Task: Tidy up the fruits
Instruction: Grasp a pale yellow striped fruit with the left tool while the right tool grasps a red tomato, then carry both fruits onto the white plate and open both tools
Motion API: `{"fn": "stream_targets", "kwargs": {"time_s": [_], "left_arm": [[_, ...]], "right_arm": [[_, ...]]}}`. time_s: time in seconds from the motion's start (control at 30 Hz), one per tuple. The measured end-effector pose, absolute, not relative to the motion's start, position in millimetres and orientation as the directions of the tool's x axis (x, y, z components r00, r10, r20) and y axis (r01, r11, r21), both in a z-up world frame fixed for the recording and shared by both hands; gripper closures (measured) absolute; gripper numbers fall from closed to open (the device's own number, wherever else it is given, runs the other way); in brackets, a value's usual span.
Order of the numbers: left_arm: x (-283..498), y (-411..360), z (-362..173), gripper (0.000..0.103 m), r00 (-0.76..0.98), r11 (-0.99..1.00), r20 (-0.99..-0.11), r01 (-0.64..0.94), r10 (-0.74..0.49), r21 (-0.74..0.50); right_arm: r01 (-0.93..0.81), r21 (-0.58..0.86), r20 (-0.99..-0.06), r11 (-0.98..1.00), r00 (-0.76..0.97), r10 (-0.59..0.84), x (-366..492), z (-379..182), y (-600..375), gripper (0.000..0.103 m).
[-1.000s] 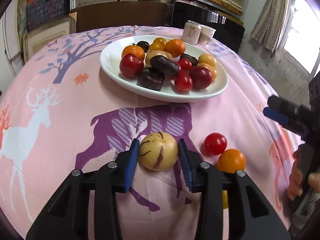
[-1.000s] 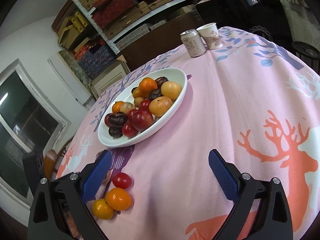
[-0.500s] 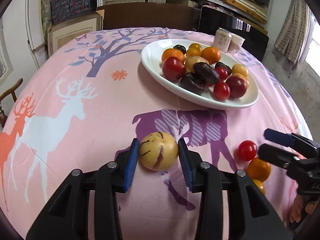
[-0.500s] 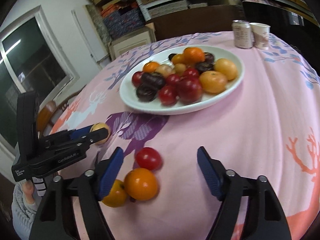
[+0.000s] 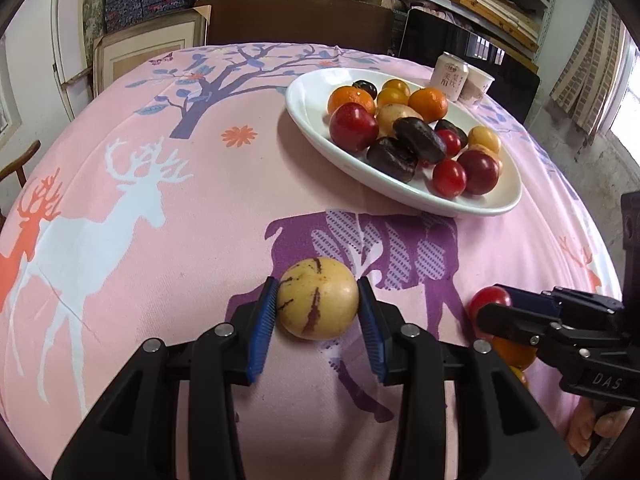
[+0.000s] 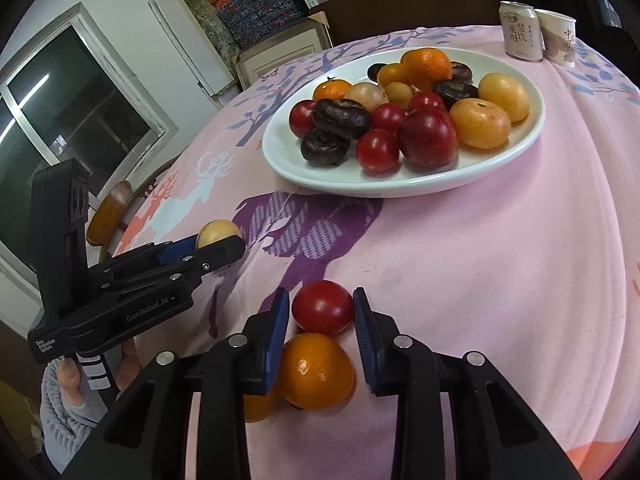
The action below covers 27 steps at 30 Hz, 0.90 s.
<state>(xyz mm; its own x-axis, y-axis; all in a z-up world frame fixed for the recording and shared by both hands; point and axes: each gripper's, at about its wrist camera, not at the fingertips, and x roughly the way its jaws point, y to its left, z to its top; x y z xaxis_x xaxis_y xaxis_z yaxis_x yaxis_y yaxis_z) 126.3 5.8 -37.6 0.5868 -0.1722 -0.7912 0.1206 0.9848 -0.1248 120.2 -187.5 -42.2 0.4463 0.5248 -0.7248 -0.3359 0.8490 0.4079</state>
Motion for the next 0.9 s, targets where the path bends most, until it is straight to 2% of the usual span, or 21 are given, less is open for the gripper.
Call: {"fn": "stream_targets", "kwargs": {"time_s": [0.33, 0.53, 0.73, 0.9], "left_arm": [[120, 1, -32, 0.064, 0.613, 0.985, -0.772, 0.136, -0.167, -0.105], [128, -13, -10, 0.064, 0.623, 0.968, -0.742, 0.195, -0.246, -0.157], [180, -38, 31, 0.064, 0.665, 0.965, -0.702, 0.217, -0.255, -0.144], [233, -59, 38, 0.064, 0.686, 0.975, -0.695, 0.197, -0.214, -0.106]], "right_arm": [[-0.282, 0.501, -0.65, 0.818, 0.502, 0.571, 114, -35, -219, 0.072], [-0.275, 0.516, -0.609, 0.811, 0.548, 0.574, 113, -19, -231, 0.072], [-0.264, 0.484, -0.574, 0.834, 0.624, 0.53, 146, 30, -248, 0.072], [-0.246, 0.435, -0.584, 0.866, 0.656, 0.479, 198, 46, -244, 0.072]]}}
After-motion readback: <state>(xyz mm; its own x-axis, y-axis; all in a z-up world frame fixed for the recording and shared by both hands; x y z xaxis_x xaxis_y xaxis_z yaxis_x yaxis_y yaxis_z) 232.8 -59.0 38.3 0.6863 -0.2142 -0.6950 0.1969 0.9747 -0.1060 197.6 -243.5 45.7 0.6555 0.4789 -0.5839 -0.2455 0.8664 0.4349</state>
